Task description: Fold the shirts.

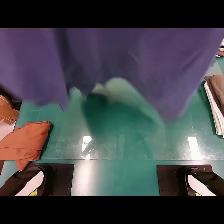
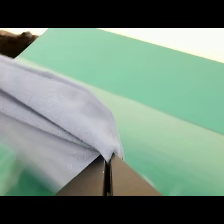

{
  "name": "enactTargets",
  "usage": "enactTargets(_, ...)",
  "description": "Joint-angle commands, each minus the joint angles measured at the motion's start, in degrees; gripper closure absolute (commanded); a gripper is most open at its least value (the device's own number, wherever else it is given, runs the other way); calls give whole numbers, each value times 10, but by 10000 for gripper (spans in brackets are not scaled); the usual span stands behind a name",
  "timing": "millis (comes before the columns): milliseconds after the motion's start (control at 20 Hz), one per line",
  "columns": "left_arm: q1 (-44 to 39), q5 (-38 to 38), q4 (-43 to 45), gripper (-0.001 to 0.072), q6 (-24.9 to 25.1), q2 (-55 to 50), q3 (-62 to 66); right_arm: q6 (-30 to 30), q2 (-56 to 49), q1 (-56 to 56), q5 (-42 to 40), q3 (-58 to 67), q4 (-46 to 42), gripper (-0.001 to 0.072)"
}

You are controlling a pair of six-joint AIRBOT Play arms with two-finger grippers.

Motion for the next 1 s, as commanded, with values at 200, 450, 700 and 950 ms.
enactTargets(200,1,-42,-1,688,-3,-118,-41,26,-152,-2,65,1,-42,697)
enactTargets(450,-5,-120,7,688,-16,-315,-43,26,-341,-7,53,1,-39,697)
enactTargets(700,-42,-90,16,688,-14,-497,-42,26,-456,-3,-19,1,8,696)
enactTargets(950,-49,-95,19,78,-36,-553,-44,26,-487,-4,-61,1,39,438)
